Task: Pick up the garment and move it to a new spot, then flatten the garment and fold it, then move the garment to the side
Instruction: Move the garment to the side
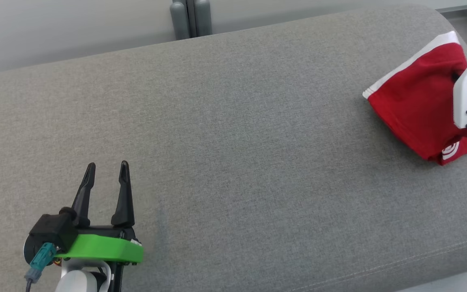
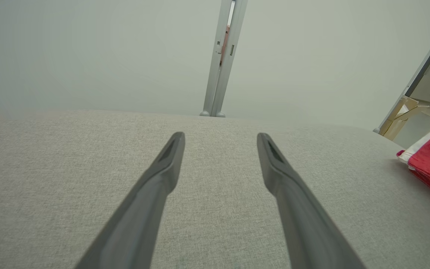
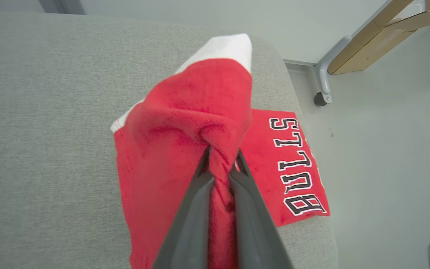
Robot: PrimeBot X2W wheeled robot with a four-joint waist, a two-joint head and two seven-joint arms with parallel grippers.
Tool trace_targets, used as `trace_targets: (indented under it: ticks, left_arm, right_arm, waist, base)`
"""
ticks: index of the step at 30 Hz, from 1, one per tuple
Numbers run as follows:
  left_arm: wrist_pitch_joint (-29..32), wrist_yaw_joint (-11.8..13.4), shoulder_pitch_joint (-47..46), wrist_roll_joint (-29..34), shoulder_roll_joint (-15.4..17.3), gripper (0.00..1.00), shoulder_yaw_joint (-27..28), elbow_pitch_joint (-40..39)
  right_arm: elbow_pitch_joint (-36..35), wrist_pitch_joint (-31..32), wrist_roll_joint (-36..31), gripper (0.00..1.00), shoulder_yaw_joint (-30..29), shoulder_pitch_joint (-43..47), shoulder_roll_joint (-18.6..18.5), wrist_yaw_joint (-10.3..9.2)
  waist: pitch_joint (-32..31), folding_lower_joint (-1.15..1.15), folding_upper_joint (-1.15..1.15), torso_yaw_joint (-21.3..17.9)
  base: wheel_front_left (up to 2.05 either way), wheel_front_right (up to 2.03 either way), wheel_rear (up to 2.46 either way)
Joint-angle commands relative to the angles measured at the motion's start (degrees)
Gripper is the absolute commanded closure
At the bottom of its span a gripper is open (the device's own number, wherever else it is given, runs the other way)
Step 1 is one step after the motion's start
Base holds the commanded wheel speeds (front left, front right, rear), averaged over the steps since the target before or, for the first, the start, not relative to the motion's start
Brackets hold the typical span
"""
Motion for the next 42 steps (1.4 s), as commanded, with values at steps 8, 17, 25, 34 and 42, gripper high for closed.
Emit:
trace_targets:
  ticks: [8, 17, 25, 34, 42]
  left_arm:
    - [-0.1, -0.1, -3.7, -0.5, 1.9, 0.0, -2.0, -0.2]
    - [-0.1, -0.1, -6.1, -0.2, 3.8, 0.0, -2.5, -0.6]
    - [-0.1, -0.1, -7.4, -0.1, 4.5, 0.0, -2.3, -2.0]
    - [-0.1, -0.1, -7.5, 0.4, 4.6, 0.0, -2.8, -2.2]
    - [-0.1, -0.1, -5.9, -0.4, 3.5, 0.0, -2.6, -1.5]
  right_arm:
    - [2.2, -7.2, -11.3, 1.0, -1.9, 1.7, -3.8, -0.05]
    - [8.0, -16.1, -18.6, 1.0, -4.7, 3.2, -8.9, -0.07]
    - [11.2, -20.7, -26.2, 1.0, -12.6, 4.2, -8.3, -0.08]
    - [13.3, -22.3, -34.0, 0.0, -24.4, 6.5, -5.0, -0.07]
    - [9.6, -29.7, -36.0, 0.0, -30.5, 8.6, 0.2, -0.07]
  waist:
    - [4.8, 0.0, 0.0, 0.0]
    - [10.2, 0.0, 0.0, 3.9]
    - [12.6, 0.0, 0.0, 5.4]
    - [11.8, 0.0, 0.0, 5.4]
    - [7.6, 0.0, 0.0, 4.9]
  base:
    - [0.0, 0.0, 0.0]
    - [0.0, 0.0, 0.0]
    - [0.0, 0.0, 0.0]
    - [0.0, 0.0, 0.0]
    - [0.0, 0.0, 0.0]
